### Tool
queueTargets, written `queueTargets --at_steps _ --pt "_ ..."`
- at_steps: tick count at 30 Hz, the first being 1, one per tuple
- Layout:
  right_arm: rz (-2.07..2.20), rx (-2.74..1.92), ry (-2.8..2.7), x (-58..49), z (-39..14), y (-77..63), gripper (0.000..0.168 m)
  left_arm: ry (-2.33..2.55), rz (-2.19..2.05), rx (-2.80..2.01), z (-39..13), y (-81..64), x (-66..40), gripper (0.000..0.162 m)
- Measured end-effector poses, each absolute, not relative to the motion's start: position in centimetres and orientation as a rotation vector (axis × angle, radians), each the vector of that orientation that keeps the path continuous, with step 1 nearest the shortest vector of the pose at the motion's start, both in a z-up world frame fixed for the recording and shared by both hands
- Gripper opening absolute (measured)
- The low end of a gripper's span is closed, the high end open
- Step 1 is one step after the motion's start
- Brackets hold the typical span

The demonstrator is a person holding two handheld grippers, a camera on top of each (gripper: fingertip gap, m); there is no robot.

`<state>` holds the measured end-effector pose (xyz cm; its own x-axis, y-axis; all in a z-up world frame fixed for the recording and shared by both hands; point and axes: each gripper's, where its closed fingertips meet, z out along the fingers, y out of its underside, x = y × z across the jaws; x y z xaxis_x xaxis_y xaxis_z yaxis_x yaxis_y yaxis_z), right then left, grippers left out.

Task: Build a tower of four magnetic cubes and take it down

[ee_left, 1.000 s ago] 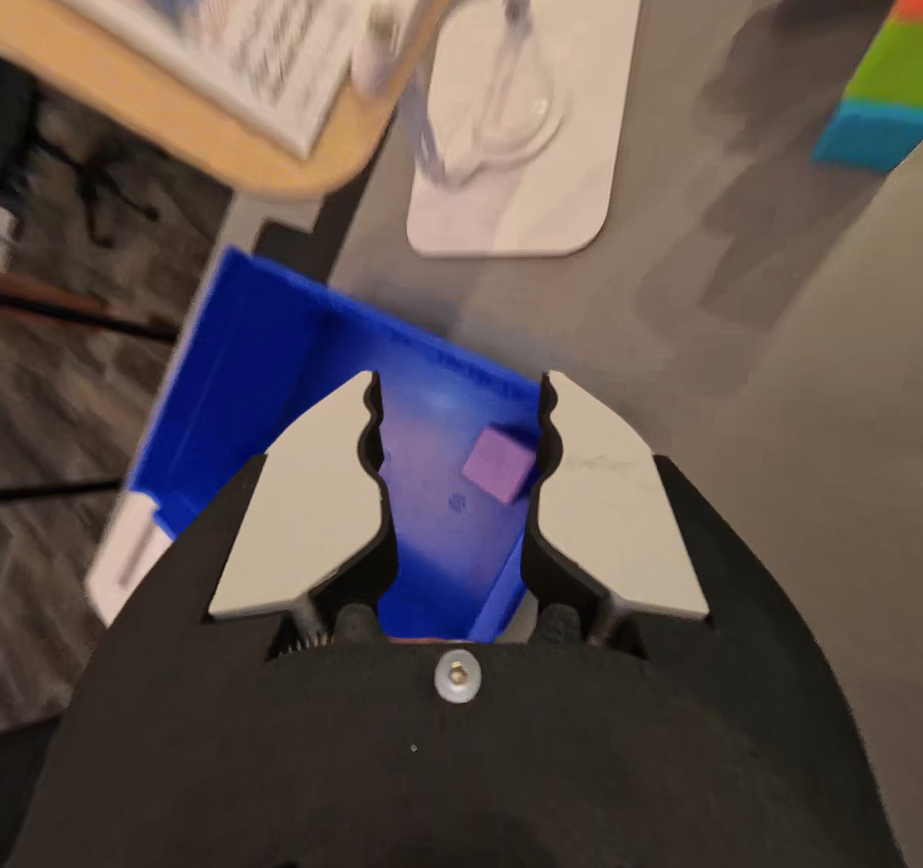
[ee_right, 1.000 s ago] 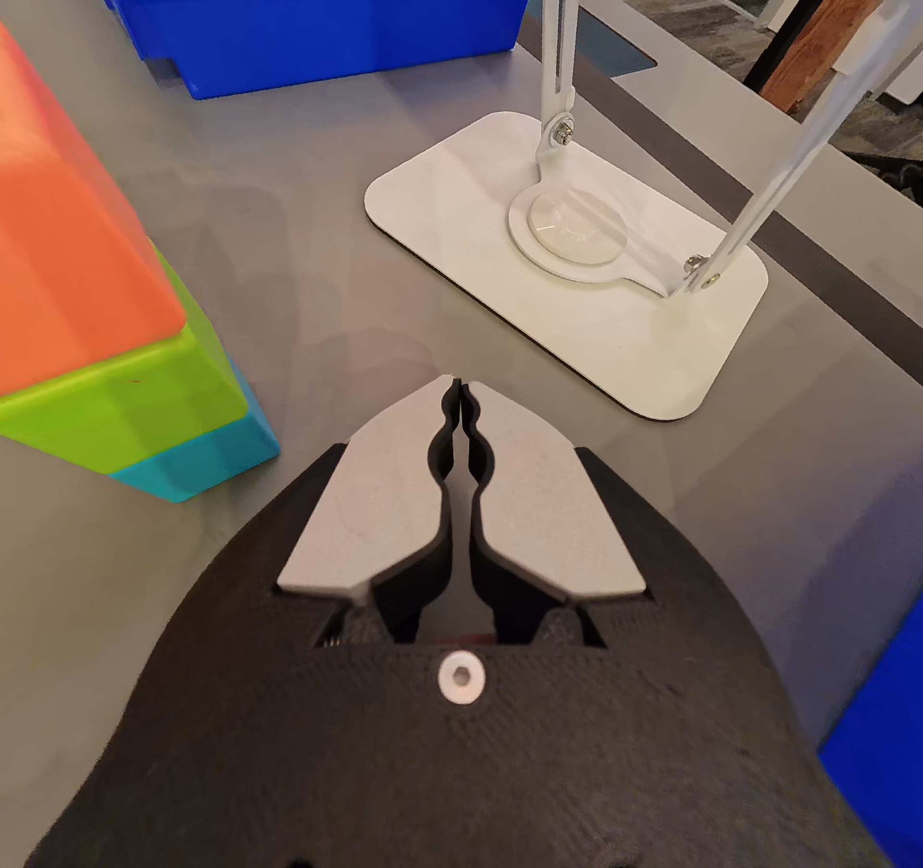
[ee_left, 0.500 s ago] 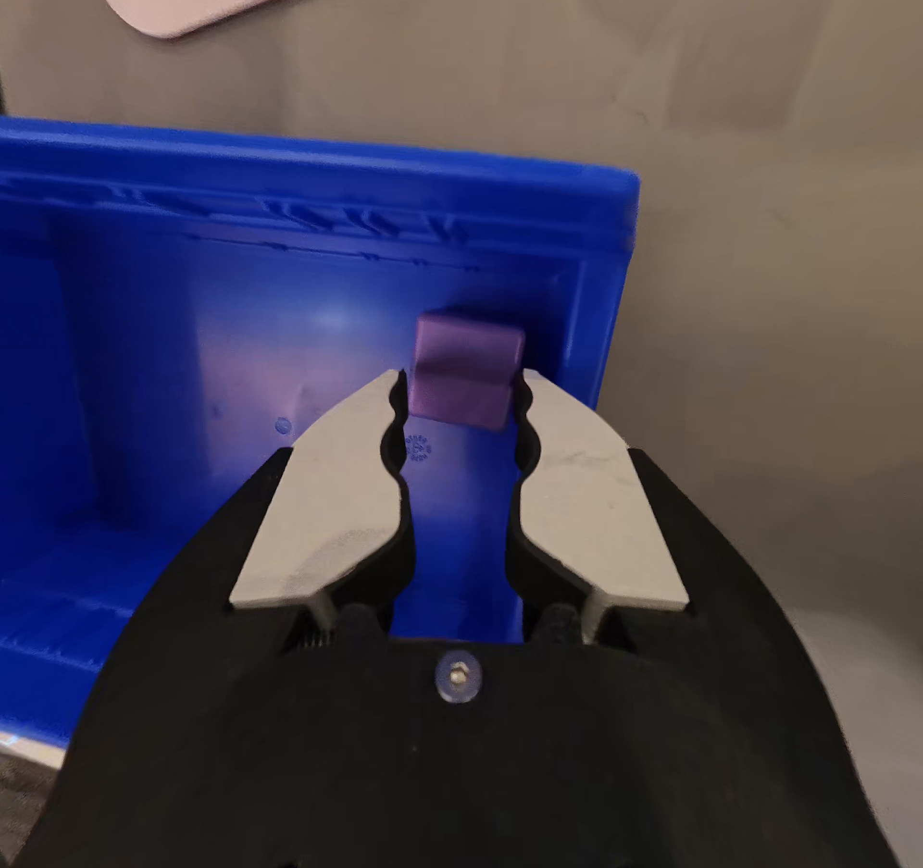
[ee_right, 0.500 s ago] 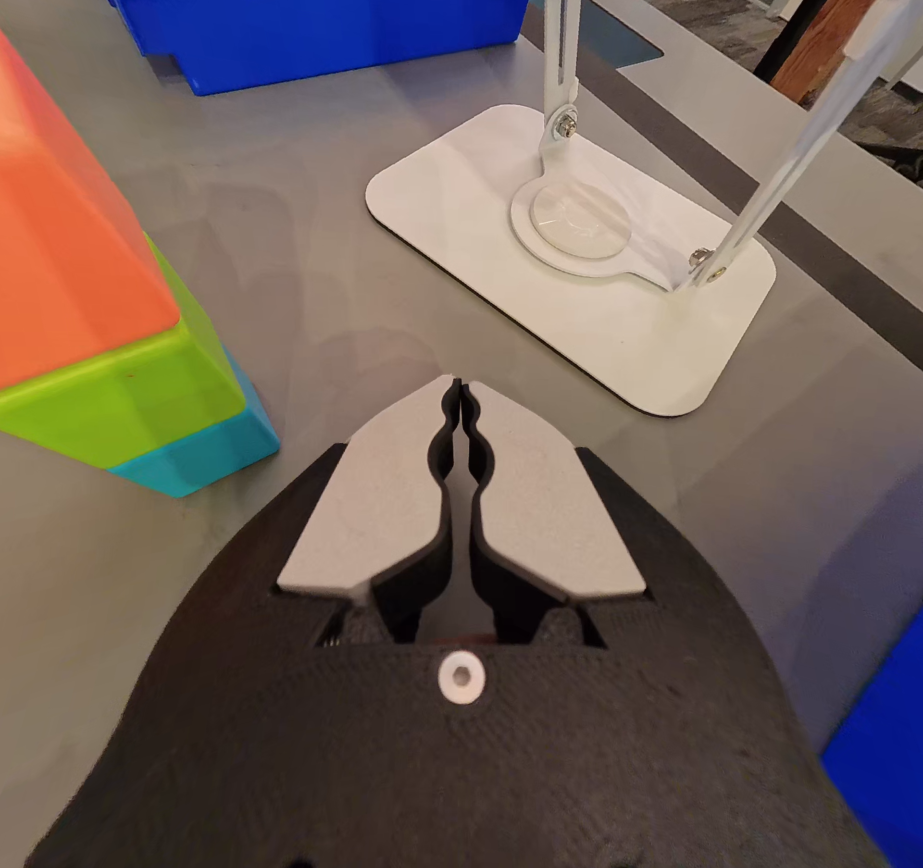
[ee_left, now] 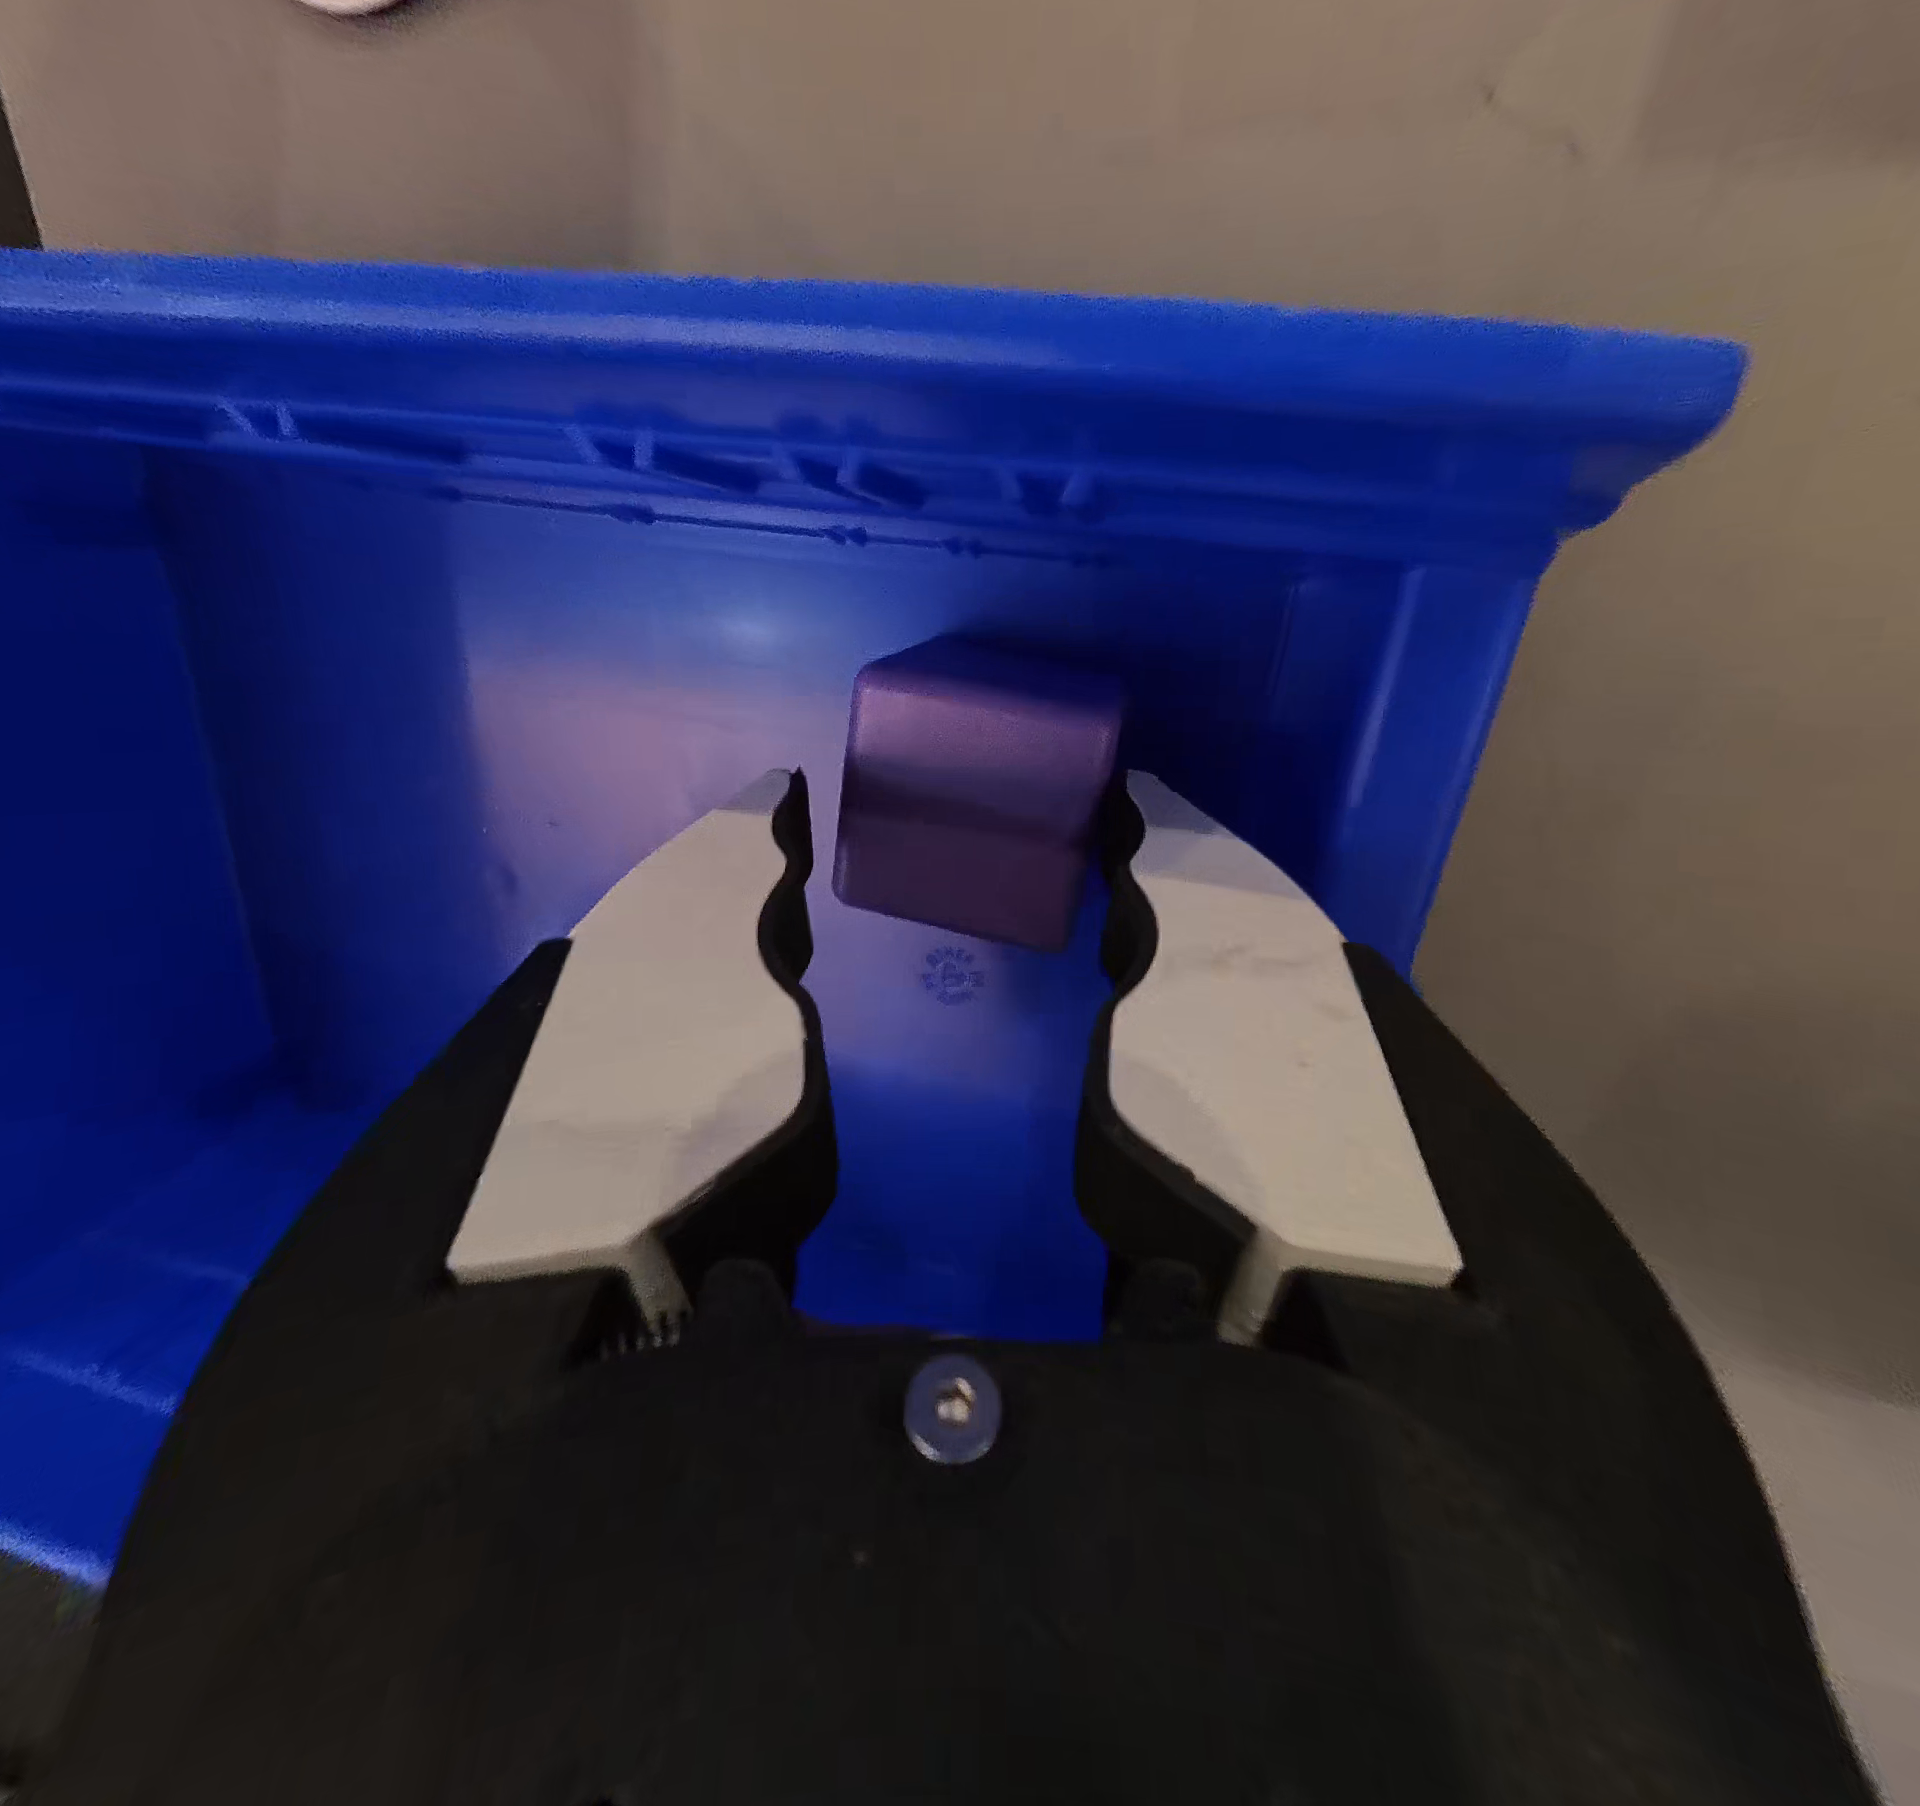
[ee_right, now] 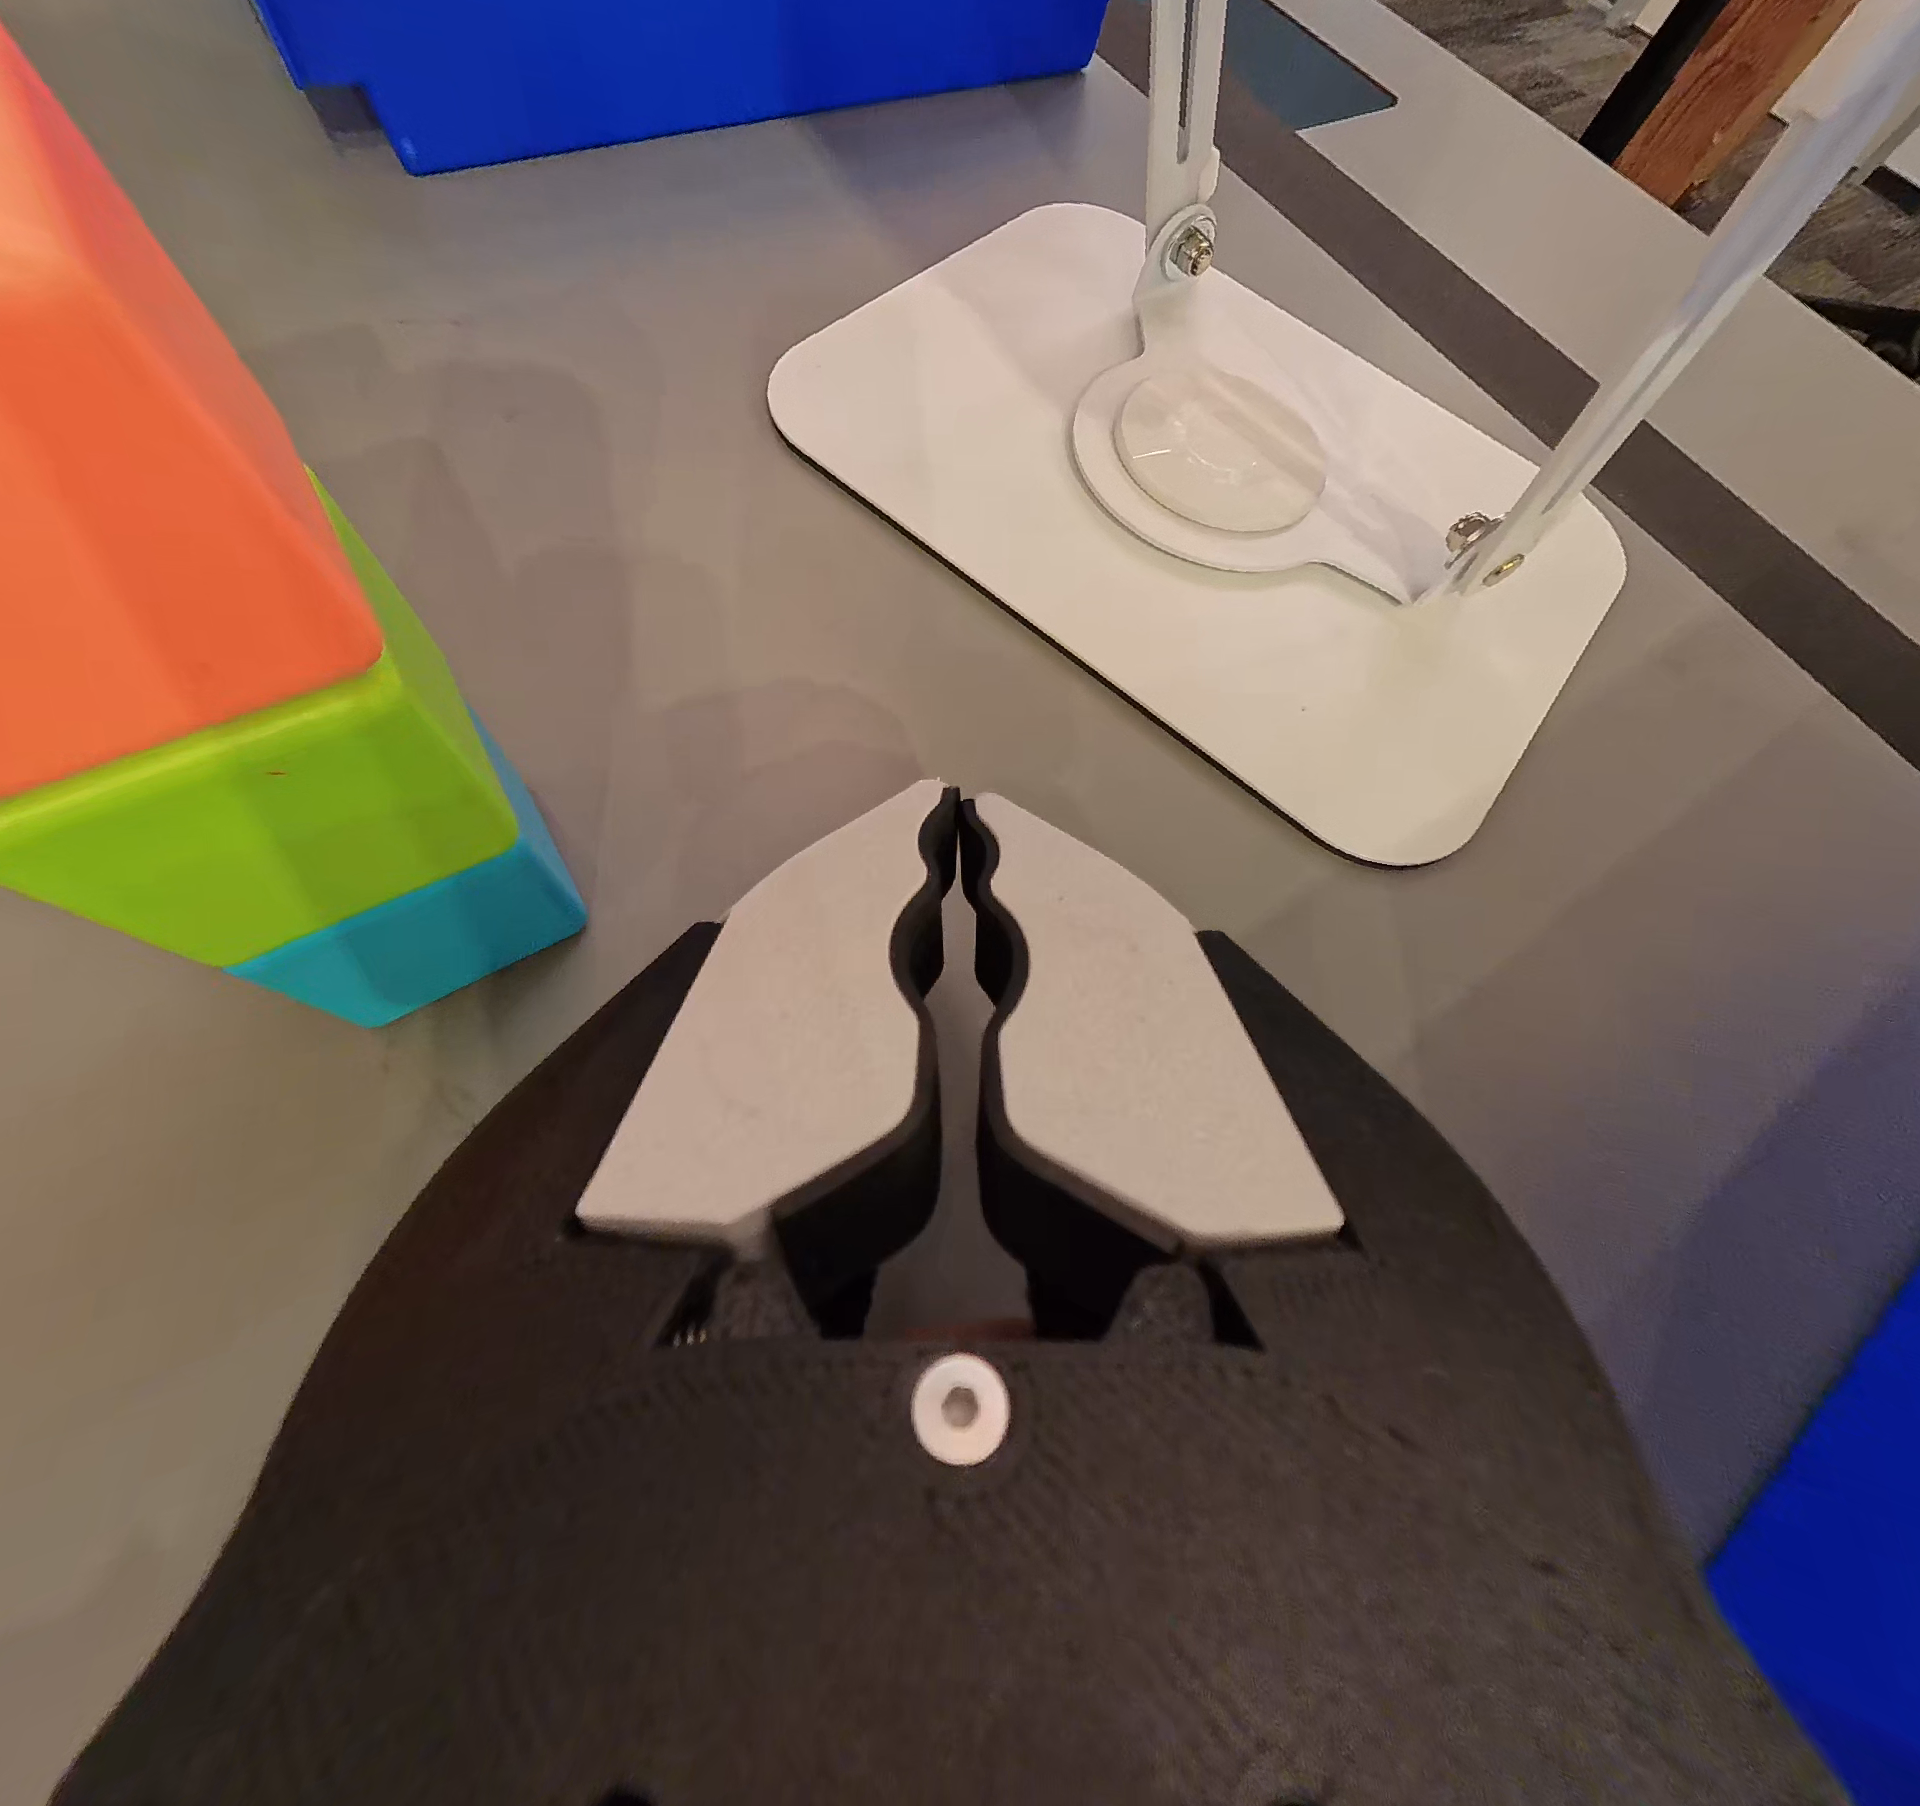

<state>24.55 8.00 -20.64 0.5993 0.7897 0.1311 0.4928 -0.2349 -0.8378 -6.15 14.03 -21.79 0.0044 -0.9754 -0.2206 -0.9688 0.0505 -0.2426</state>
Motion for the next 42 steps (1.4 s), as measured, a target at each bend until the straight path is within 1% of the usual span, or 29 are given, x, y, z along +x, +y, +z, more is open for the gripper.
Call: queueTargets --at_steps 2,5,9,11,13,17,21,26,30,35,38,40,42 --pt "0.394 -1.898 -1.038 24.5 -20.8 8.0 0.000 2.008 -0.056 -1.979 -22.0 13.9 -6.0 0.050" --pt "0.388 -1.895 -1.042 24.5 -20.8 7.9 0.000 2.031 -0.037 -1.980 -22.6 14.1 -6.1 0.051" --pt "0.400 -1.897 -1.031 24.5 -20.7 8.0 0.000 2.011 -0.029 -1.983 -21.9 14.2 -6.3 0.050" --pt "0.394 -1.900 -1.034 24.5 -20.8 8.0 0.000 1.930 -0.072 -1.956 -19.5 14.0 -5.7 0.050" --pt "0.386 -1.904 -1.038 24.5 -20.9 8.0 0.000 1.832 -0.156 -1.913 -15.9 13.2 -4.6 0.049" --pt "0.407 -1.897 -1.040 24.5 -20.7 7.9 0.000 1.767 -0.192 -1.800 -9.3 9.5 -0.6 0.049" --pt "0.400 -1.894 -1.045 24.4 -20.8 7.8 0.000 1.772 -0.269 -1.753 -6.2 4.9 7.0 0.049" --pt "0.411 -1.895 -1.031 24.7 -20.6 7.8 0.000 1.879 -0.337 -1.717 -6.2 0.2 15.6 0.049" --pt "0.414 -1.896 -1.035 24.6 -20.7 7.8 0.000 1.950 -0.247 -1.730 -7.3 -0.2 19.3 0.049" --pt "0.397 -1.895 -1.061 24.5 -20.9 7.6 0.000 1.993 -0.152 -1.826 -10.0 0.7 20.0 0.050" --pt "0.398 -1.897 -1.065 24.4 -20.9 7.6 0.000 2.010 -0.210 -1.831 -10.0 0.3 20.2 0.049" --pt "0.394 -1.897 -1.067 24.4 -21.0 7.6 0.000 1.994 -0.203 -1.810 -9.8 0.5 20.4 0.053" --pt "0.397 -1.898 -1.063 24.4 -20.9 7.6 0.000 1.972 -0.235 -1.788 -9.1 0.4 20.5 0.061"
